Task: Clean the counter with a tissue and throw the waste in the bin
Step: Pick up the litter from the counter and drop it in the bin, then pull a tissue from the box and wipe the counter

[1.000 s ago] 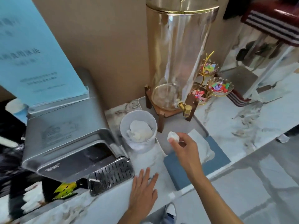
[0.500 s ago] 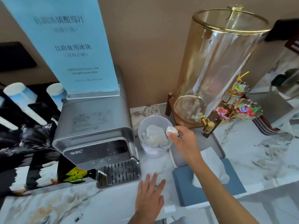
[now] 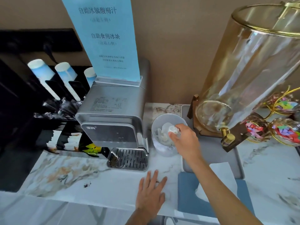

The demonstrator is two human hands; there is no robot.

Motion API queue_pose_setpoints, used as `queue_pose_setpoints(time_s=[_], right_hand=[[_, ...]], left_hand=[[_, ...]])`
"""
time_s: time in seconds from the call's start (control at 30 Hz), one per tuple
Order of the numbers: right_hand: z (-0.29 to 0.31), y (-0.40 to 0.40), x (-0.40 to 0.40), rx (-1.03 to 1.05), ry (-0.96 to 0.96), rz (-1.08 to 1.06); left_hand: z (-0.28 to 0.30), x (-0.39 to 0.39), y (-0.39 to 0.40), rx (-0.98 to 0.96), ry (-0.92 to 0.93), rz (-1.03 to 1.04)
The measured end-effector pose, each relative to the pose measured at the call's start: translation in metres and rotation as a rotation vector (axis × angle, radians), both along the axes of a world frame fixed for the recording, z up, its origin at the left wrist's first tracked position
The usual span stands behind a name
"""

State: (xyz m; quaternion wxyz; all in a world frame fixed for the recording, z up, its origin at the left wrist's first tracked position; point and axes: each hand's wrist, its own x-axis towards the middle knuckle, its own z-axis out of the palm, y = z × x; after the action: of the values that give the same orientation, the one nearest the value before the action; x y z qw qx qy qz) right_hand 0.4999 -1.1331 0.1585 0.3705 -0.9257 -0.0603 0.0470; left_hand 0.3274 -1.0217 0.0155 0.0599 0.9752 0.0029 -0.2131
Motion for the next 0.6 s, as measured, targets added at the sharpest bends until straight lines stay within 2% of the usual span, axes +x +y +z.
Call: queue_pose_setpoints(time_s=[0.1, 0.23, 0.37, 0.5, 0.6], right_hand=[[0.004, -0.004, -0.001, 0.031, 0.034, 0.034], [0.005, -0.041, -0.011, 0.176, -0.034, -0.025], [-0.019, -0.097, -0.041, 0.308, 0.054, -0.221], [-0.057, -0.183, -0.078, 0.23, 0.173, -0.571], [-0.076, -0.218, -0.098, 0.069, 0.293, -0.594]], left_hand=[[-0.001, -0.001, 0.001, -0.041, -0.022, 0.019], [-0.009, -0.001, -0.004, -0.037, -0.034, 0.005], [-0.015, -0.003, 0.004, 0.0, -0.036, 0.009], [-0.019, -0.005, -0.001, -0.01, -0.104, 0.022], [-0.022, -0.006, -0.003, -0.042, -0.126, 0.055]])
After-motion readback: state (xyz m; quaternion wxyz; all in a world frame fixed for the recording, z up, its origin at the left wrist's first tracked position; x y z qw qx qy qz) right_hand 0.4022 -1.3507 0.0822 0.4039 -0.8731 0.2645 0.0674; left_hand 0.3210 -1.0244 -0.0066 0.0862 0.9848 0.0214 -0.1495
